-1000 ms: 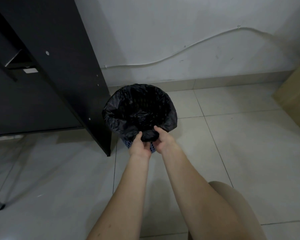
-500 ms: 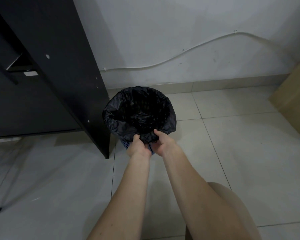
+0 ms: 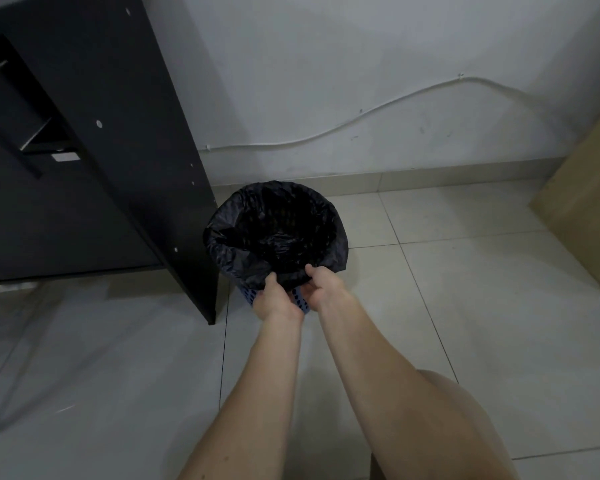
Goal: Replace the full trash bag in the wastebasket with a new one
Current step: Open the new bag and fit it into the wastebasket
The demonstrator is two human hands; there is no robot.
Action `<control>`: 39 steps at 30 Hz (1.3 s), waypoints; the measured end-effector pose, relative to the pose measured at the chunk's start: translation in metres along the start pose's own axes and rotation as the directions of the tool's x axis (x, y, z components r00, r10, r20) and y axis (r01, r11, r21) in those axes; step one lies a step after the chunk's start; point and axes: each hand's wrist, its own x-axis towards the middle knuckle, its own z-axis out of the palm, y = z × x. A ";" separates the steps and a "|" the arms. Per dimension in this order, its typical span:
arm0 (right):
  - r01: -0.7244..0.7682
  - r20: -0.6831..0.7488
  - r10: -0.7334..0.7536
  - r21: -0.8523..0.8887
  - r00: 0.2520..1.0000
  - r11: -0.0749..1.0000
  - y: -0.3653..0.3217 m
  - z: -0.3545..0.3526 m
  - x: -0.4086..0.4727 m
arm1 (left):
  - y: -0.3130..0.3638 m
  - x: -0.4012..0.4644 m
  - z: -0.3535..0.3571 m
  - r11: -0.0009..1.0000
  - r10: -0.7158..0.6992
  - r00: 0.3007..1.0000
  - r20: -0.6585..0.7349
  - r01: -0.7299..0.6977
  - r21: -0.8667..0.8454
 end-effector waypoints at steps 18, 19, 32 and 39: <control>0.067 -0.068 -0.080 -0.180 0.994 0.981 -0.012 -0.045 -0.016 | 0.012 0.026 -0.041 0.988 0.029 0.985 0.169 -0.054 0.146; 0.080 -0.067 -0.093 -0.176 0.993 0.981 -0.012 -0.044 -0.014 | 0.015 0.027 -0.041 0.986 0.019 0.986 0.168 -0.045 0.158; 0.081 0.021 -0.081 -0.007 0.996 0.997 0.030 -0.033 -0.017 | 0.010 0.017 -0.032 0.989 0.054 0.995 0.089 -0.065 0.130; -0.048 -0.091 0.032 -0.183 0.995 0.982 0.015 -0.070 -0.005 | 0.030 0.030 -0.046 0.977 0.211 0.977 0.041 -0.212 0.027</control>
